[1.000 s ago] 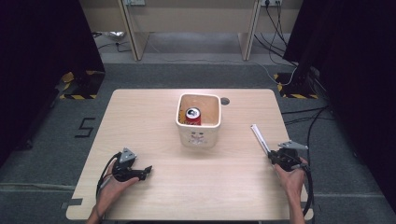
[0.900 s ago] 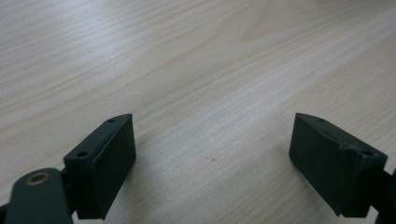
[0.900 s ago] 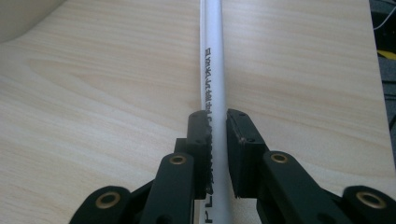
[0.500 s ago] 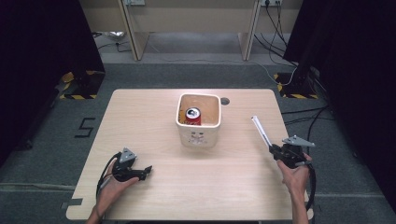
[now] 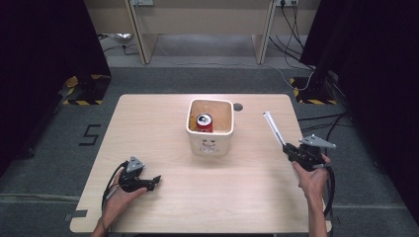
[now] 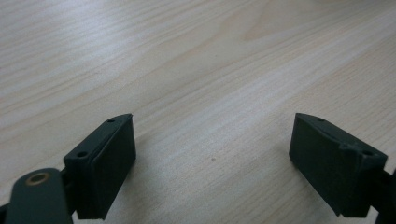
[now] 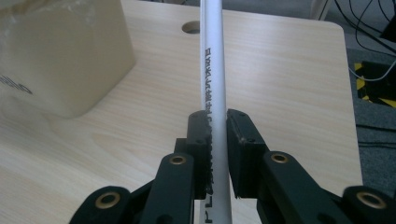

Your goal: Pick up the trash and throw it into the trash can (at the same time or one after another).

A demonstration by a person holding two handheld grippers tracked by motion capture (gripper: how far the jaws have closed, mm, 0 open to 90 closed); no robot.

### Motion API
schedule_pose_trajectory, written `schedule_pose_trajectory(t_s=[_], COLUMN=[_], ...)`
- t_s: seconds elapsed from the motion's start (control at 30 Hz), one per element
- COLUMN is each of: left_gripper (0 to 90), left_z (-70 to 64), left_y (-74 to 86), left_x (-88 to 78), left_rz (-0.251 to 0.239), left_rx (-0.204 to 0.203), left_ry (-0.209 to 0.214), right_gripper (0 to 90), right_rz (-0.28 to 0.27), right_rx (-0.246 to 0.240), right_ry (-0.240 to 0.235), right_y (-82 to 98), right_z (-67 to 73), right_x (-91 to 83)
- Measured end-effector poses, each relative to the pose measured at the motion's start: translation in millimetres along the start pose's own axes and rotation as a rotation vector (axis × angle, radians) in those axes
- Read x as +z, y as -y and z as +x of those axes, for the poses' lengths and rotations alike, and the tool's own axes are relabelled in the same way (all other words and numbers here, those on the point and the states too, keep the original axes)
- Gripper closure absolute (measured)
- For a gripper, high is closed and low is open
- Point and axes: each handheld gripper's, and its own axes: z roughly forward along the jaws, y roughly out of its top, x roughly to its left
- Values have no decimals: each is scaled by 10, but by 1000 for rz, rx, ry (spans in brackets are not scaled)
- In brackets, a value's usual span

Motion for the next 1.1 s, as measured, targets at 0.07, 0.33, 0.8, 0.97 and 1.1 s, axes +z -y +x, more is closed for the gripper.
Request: schedule_pose_trajectory(t_s=[0.07, 0.33, 0.8, 0.97, 1.1], left_gripper=[138, 138, 138, 138, 138], left_z=[0, 1, 2, 2, 2], left_y=[0, 0, 0, 0, 0], left_x=[0, -1, -1, -1, 0], left_rz=[0, 1, 1, 1, 0], left_rx=[0, 1, 3, 3, 3], left_ry=[0, 0, 0, 0, 0], right_gripper=[799, 799, 799, 799, 799], right_rz=[-7, -48, -112, -116, -117], right_rx=[-6, -28, -82, -102, -120], right_ry=[-6, -43, -107, -136, -162], right_y=[-51, -368, -1006, -1161, -1255], right_z=[25, 121, 426, 592, 737], right_x=[10, 6, 56, 175, 260])
